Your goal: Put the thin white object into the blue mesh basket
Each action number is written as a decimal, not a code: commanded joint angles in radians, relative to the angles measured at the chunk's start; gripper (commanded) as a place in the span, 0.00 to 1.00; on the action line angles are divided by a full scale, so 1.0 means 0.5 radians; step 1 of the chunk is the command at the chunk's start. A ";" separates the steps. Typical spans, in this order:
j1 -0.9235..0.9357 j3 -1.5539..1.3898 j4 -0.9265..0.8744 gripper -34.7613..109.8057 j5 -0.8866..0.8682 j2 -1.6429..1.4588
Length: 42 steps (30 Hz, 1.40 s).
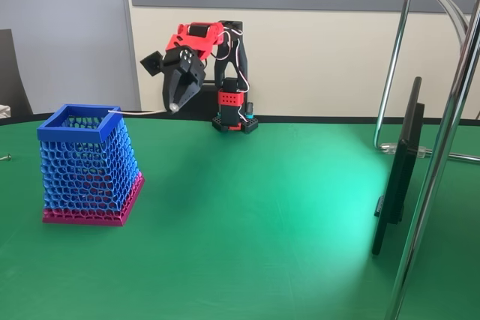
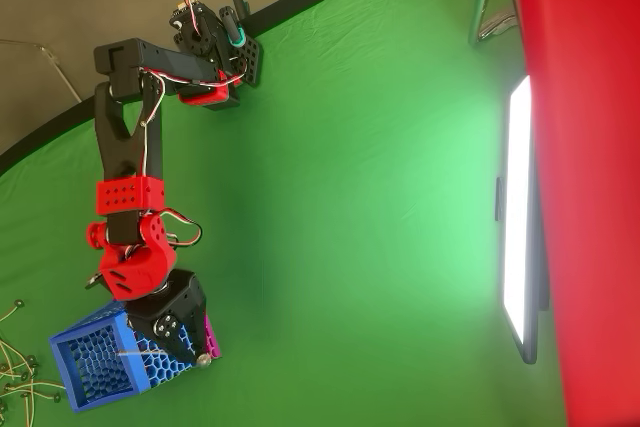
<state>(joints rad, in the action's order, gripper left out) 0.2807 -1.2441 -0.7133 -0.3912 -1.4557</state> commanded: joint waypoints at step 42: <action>0.626 1.203 -0.215 0.24 -0.767 0.693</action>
<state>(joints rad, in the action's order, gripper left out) 0.5798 -0.7041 -0.8268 -0.7517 -1.1045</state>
